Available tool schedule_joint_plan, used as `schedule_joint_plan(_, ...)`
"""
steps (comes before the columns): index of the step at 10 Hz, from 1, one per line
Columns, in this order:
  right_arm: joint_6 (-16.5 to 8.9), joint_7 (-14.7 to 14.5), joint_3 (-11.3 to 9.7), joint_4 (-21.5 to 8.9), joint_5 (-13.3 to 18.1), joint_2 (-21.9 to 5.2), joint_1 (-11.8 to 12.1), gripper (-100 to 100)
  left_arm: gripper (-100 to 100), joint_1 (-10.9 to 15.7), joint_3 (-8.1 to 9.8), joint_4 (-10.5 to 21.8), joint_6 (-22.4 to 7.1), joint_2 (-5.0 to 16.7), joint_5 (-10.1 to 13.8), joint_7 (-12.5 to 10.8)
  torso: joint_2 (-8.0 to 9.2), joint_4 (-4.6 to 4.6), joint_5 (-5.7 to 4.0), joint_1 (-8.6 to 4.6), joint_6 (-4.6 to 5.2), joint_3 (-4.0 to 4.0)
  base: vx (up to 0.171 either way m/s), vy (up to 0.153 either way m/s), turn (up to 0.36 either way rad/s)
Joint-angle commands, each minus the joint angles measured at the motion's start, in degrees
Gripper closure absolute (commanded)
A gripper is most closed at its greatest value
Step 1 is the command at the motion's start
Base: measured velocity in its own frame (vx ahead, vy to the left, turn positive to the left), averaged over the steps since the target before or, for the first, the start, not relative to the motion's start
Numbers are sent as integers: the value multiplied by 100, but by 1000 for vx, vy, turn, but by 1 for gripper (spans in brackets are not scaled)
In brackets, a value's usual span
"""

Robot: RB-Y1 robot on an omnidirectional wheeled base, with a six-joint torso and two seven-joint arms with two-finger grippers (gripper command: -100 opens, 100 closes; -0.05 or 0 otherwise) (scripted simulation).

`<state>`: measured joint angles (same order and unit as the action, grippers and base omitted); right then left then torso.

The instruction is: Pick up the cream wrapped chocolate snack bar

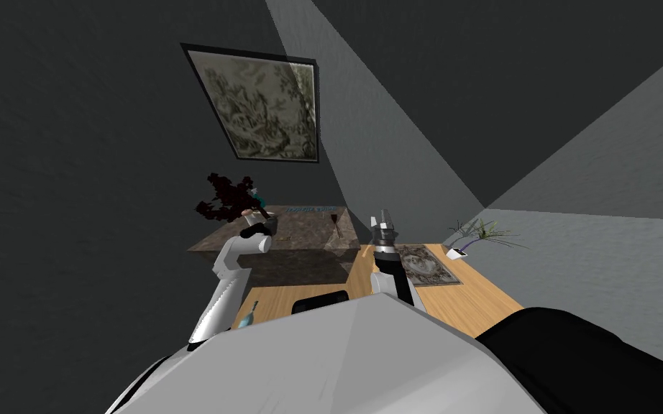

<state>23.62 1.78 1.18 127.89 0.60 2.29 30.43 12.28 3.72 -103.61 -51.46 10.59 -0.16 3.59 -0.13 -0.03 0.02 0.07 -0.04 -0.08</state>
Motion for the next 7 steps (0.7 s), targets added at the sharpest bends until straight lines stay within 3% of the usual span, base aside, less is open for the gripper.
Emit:
schedule_joint_plan(1, 0, 0, 0, 0, 0, 0, 0, 0, -100, 93, 12, 120, -286, -9, -7, -30, 0, 0, 0, 0, 0, 0, 23, 31, -50)
schedule_joint_plan(2, 0, 0, 0, 0, 0, 0, 0, 0, -100, 264, 38, 271, -472, -28, -16, -83, 1, -1, 1, 1, -3, 0, 27, 38, -62)
schedule_joint_plan(7, 0, 0, 0, 0, 0, 0, 0, 0, -100, 426, 65, 423, -1195, -48, -23, -137, 2, 0, 1, 1, -3, 1, 16, 26, -25)
